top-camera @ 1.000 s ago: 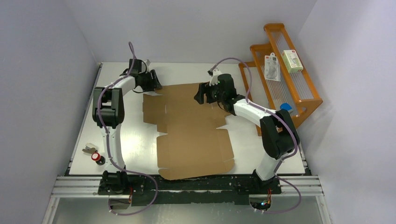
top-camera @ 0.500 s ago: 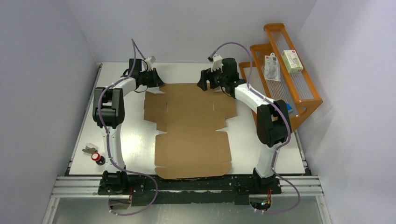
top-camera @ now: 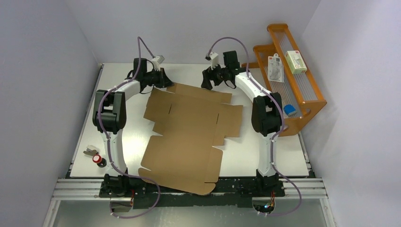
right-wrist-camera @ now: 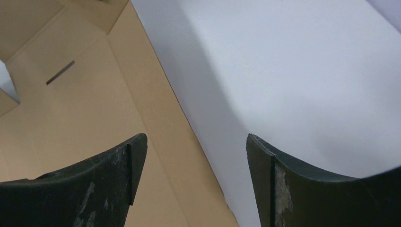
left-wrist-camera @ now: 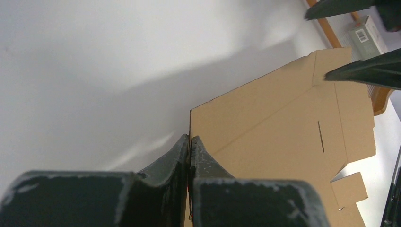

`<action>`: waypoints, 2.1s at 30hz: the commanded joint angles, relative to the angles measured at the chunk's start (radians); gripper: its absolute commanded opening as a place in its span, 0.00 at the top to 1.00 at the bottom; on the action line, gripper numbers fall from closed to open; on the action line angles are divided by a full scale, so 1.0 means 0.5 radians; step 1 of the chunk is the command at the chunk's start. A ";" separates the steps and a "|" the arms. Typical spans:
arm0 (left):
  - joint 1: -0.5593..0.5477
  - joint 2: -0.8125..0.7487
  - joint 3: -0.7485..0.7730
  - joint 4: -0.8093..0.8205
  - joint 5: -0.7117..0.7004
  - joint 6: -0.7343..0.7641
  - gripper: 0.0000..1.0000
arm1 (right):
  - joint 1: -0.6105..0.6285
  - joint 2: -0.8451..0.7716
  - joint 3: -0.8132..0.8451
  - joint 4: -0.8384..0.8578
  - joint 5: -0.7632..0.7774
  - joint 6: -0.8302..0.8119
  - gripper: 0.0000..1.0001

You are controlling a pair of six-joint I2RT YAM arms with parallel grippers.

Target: Fold the paper box

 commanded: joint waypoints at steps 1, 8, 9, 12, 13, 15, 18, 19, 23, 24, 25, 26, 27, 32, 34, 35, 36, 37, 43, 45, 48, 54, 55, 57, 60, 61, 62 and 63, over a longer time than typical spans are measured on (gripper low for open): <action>-0.048 -0.114 -0.028 0.146 0.097 0.060 0.92 | -0.011 0.143 0.156 -0.261 -0.179 -0.195 0.19; -0.084 -0.151 -0.076 0.214 0.142 0.048 0.90 | -0.012 0.295 0.287 -0.436 -0.317 -0.309 0.24; -0.090 -0.155 -0.078 0.216 0.139 0.055 0.90 | -0.011 0.307 0.307 -0.473 -0.339 -0.333 0.26; -0.101 -0.149 -0.058 0.164 0.118 0.085 0.89 | -0.010 0.336 0.371 -0.581 -0.395 -0.395 0.34; -0.101 -0.150 -0.057 0.161 0.115 0.089 0.89 | -0.011 0.339 0.379 -0.602 -0.408 -0.402 0.37; -0.104 -0.160 -0.072 0.183 0.109 0.076 0.89 | -0.011 0.345 0.390 -0.635 -0.428 -0.414 0.48; -0.105 -0.180 -0.098 0.218 0.110 0.051 0.89 | -0.011 0.345 0.400 -0.712 -0.467 -0.475 0.62; -0.105 -0.186 -0.100 0.220 0.111 0.045 0.89 | -0.011 0.340 0.398 -0.718 -0.471 -0.483 0.69; -0.105 -0.223 -0.112 0.203 0.086 0.044 0.84 | -0.010 0.304 0.399 -0.763 -0.502 -0.552 0.93; -0.105 -0.238 -0.118 0.187 0.079 0.055 0.83 | -0.011 0.291 0.398 -0.778 -0.503 -0.579 0.98; -0.105 -0.257 -0.126 0.168 0.061 0.064 0.81 | -0.011 0.270 0.390 -0.782 -0.493 -0.601 1.00; -0.105 -0.289 -0.143 0.157 0.034 0.071 0.78 | -0.010 0.248 0.375 -0.786 -0.477 -0.613 1.00; -0.105 -0.316 -0.163 0.148 0.007 0.075 0.74 | -0.009 0.224 0.355 -0.773 -0.456 -0.624 1.00; -0.105 -0.517 -0.291 0.091 -0.178 0.041 0.51 | 0.014 0.048 0.184 -0.663 -0.320 -0.679 1.00; -0.106 -0.630 -0.378 0.077 -0.336 0.005 0.46 | 0.037 -0.019 0.131 -0.649 -0.241 -0.730 1.00; -0.105 -0.687 -0.425 0.071 -0.415 -0.021 0.43 | 0.051 -0.052 0.101 -0.632 -0.182 -0.749 1.00; -0.105 -0.752 -0.481 0.064 -0.499 -0.054 0.39 | 0.069 -0.084 0.058 -0.606 -0.123 -0.769 1.00; -0.105 -0.812 -0.544 0.067 -0.557 -0.091 0.37 | 0.091 -0.116 0.017 -0.575 -0.059 -0.782 1.00; -0.105 -1.168 -0.984 0.108 -1.035 -0.321 0.28 | 0.286 -0.309 -0.326 -0.267 0.519 -0.824 1.00; -0.102 -1.255 -1.087 0.095 -1.142 -0.350 0.26 | 0.385 -0.389 -0.474 -0.101 0.738 -0.853 1.00; -0.099 -1.366 -1.204 0.064 -1.246 -0.370 0.24 | 0.504 -0.501 -0.710 0.162 0.998 -0.913 1.00; -0.089 -1.488 -1.368 0.052 -1.300 -0.392 0.22 | 0.630 -0.662 -0.966 0.452 1.118 -0.965 1.00; -0.089 -1.500 -1.388 0.049 -1.286 -0.410 0.22 | 0.627 -0.667 -0.964 0.440 1.080 -0.957 1.00; -0.089 -1.523 -1.444 0.070 -1.266 -0.458 0.22 | 0.625 -0.670 -0.920 0.374 1.051 -0.950 1.00; -0.093 -1.569 -1.539 0.108 -1.216 -0.586 0.24 | 0.631 -0.658 -0.805 0.250 1.053 -0.930 1.00; -0.103 -1.603 -1.595 0.163 -1.167 -0.637 0.25 | 0.634 -0.659 -0.772 0.222 1.053 -0.923 1.00; -0.118 -1.639 -1.664 0.220 -1.120 -0.684 0.26 | 0.638 -0.668 -0.759 0.216 1.057 -0.925 1.00; -0.135 -1.676 -1.721 0.256 -1.094 -0.734 0.28 | 0.643 -0.682 -0.761 0.225 1.067 -0.933 1.00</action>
